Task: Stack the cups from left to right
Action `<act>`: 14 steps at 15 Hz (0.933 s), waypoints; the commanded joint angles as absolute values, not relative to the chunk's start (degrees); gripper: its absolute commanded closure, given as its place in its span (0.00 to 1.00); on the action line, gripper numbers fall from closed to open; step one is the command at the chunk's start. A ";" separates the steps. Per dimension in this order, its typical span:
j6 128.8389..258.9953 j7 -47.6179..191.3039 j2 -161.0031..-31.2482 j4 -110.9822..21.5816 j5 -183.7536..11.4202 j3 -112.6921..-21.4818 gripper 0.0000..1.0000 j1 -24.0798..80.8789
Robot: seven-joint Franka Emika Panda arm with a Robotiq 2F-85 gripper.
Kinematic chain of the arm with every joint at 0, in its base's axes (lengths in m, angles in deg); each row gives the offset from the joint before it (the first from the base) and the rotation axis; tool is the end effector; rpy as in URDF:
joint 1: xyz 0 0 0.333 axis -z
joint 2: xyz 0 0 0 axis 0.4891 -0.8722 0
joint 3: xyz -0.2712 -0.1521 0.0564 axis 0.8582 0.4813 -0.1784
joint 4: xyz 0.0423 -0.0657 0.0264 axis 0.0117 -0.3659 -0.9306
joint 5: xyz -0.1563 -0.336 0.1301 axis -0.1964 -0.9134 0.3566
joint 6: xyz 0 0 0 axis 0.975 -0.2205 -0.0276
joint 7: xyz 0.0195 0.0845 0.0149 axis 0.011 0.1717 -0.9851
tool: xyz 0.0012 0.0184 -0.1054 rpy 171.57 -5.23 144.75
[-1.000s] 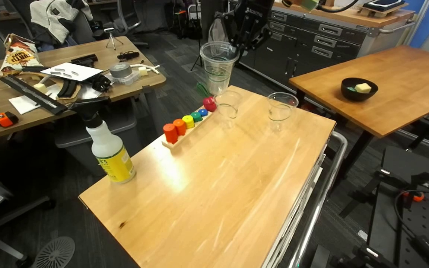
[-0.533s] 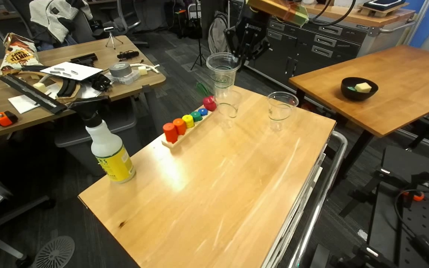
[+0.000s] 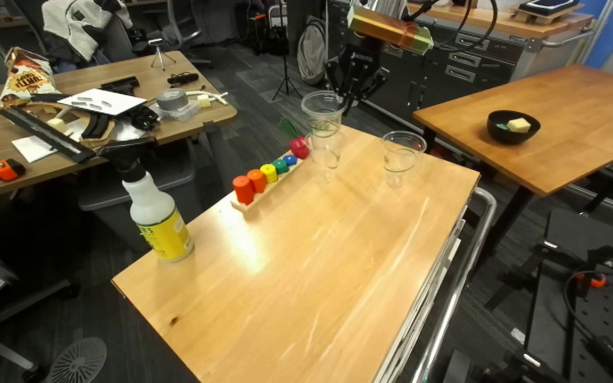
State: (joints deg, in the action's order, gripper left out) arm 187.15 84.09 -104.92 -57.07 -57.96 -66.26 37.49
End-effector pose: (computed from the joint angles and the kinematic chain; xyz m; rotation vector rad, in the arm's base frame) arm 0.6291 -0.1280 0.2921 -2.6157 1.0944 0.0620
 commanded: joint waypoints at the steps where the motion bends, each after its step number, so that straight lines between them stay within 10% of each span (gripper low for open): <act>1: 184.17 84.39 -107.36 -54.01 -57.49 -66.46 0.98 38.41; 4: 183.92 83.64 -108.22 -53.74 -56.70 -66.88 0.92 38.91; 5: 183.90 83.52 -108.24 -53.67 -56.74 -66.93 0.67 38.91; 14: 184.14 83.85 -107.04 -53.63 -57.78 -66.99 0.08 38.23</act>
State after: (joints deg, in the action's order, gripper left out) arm 185.73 84.07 -107.56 -54.58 -57.95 -66.67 38.06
